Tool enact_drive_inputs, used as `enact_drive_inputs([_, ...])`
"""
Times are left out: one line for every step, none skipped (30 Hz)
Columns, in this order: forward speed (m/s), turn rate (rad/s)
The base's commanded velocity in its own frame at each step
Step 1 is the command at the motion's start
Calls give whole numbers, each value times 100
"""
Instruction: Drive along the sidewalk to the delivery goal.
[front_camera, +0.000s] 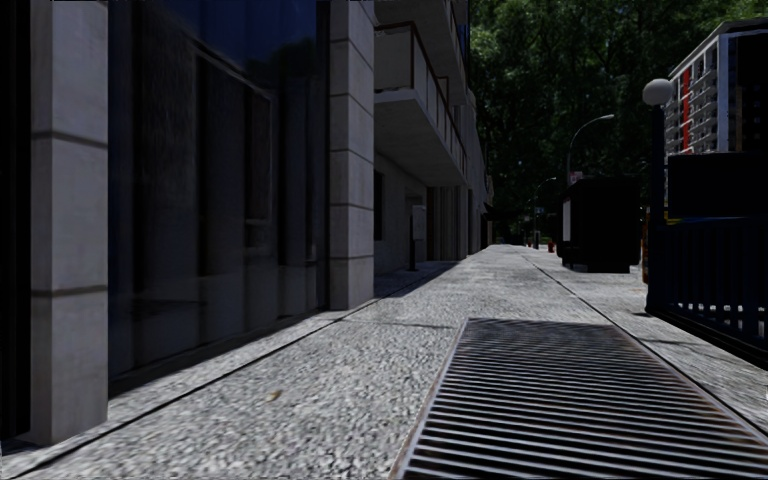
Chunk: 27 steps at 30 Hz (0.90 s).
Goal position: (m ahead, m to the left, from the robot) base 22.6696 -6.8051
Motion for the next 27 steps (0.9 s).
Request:
enact_drive_inputs([184,-65])
enact_drive_inputs([184,-65])
enact_drive_inputs([184,-65])
enact_drive_inputs([185,-65])
enact_drive_inputs([185,-65])
enact_drive_inputs([185,-65])
enact_drive_inputs([185,-65])
enact_drive_inputs([185,-65])
enact_drive_inputs([185,-65])
enact_drive_inputs([185,-65])
enact_drive_inputs([185,-65])
enact_drive_inputs([185,-65])
enact_drive_inputs([185,-65])
enact_drive_inputs([185,-65])
enact_drive_inputs([185,-65])
enact_drive_inputs([185,-65])
enact_drive_inputs([185,-65])
enact_drive_inputs([185,-65])
enact_drive_inputs([185,-65])
enact_drive_inputs([185,-64])
enact_drive_inputs([185,-59])
enact_drive_inputs([185,-51])
enact_drive_inputs([185,-51])
enact_drive_inputs([185,-39])
enact_drive_inputs([185,-21])
enact_drive_inputs([185,-14])
enact_drive_inputs([185,0])
